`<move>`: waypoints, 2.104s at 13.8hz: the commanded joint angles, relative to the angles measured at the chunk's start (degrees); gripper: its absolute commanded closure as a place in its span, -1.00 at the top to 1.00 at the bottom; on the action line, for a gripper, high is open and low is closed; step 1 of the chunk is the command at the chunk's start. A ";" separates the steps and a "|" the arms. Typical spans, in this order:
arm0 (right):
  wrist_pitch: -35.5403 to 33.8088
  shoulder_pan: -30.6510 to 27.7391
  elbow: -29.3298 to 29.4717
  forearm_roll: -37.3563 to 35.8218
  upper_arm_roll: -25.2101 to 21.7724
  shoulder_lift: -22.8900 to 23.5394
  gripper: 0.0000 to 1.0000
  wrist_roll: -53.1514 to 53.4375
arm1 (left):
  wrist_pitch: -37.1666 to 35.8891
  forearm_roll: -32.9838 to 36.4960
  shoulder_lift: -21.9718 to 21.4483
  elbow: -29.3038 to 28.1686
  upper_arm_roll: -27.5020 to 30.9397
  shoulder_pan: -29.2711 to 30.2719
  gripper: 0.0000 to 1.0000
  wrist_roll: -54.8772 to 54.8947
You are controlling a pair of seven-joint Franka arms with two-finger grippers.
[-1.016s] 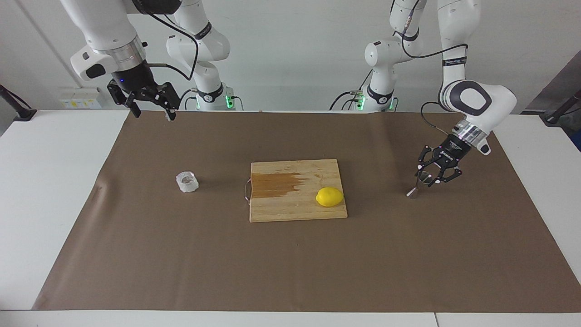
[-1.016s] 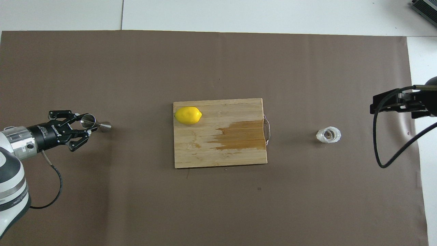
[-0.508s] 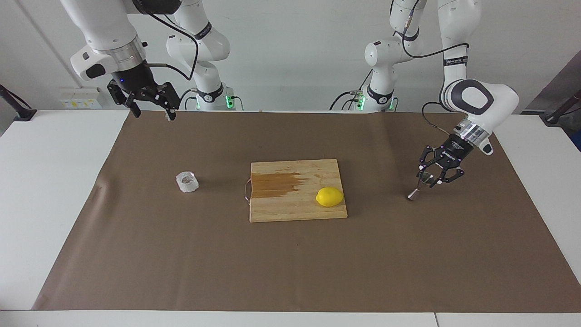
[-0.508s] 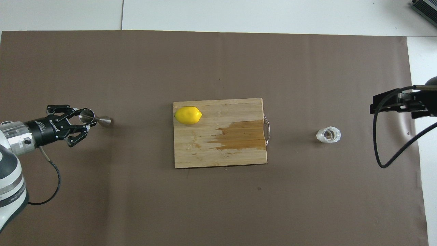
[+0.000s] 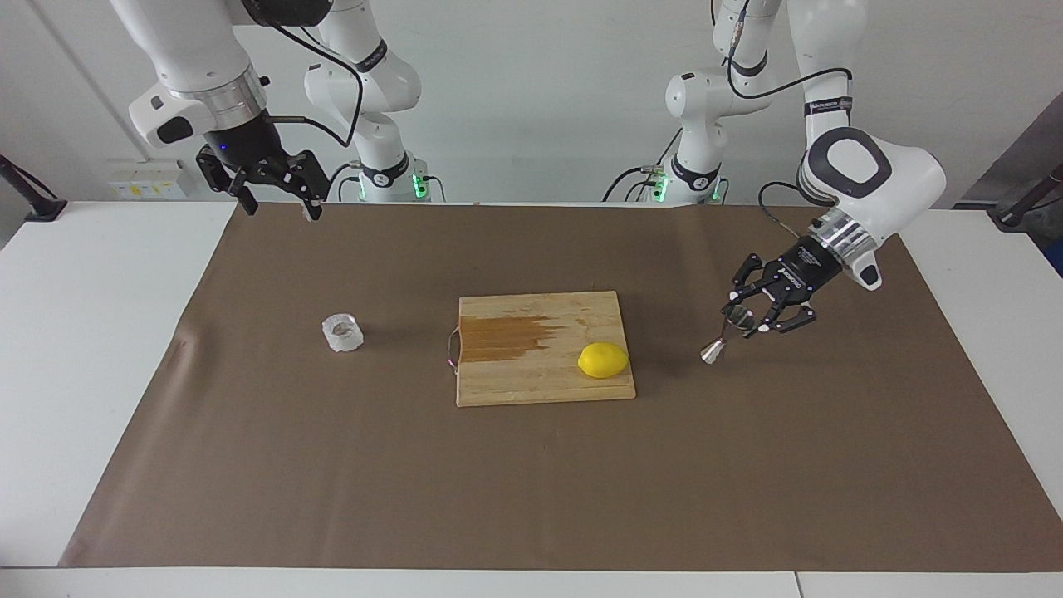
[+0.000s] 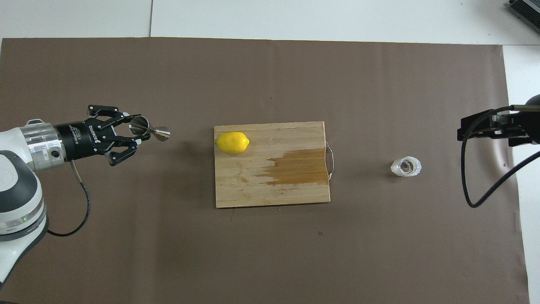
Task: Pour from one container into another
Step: 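Lift the metal cup with the left gripper and carry it over the board, then lower the metal cup onto the board and open the left gripper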
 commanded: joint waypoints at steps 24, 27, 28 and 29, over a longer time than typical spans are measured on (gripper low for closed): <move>0.73 -0.81 -1.58 0.28 0.36 -1.30 1.00 -1.33 | 51.62 -0.76 20.82 11.46 -0.56 -48.51 -0.99 -30.97; 0.73 -0.81 -1.58 0.28 0.36 -1.30 1.00 -1.33 | 51.80 -0.84 20.82 11.46 -0.65 -49.21 -0.25 -30.97; 0.73 -0.81 -1.58 0.28 0.36 -1.30 1.00 -1.33 | 51.71 -0.84 20.82 11.37 -0.57 -49.21 0.85 -30.97; 0.73 -0.81 -1.58 0.28 0.36 -1.30 1.00 -1.33 | 51.71 -0.93 20.82 11.37 -0.56 -49.21 1.00 -30.97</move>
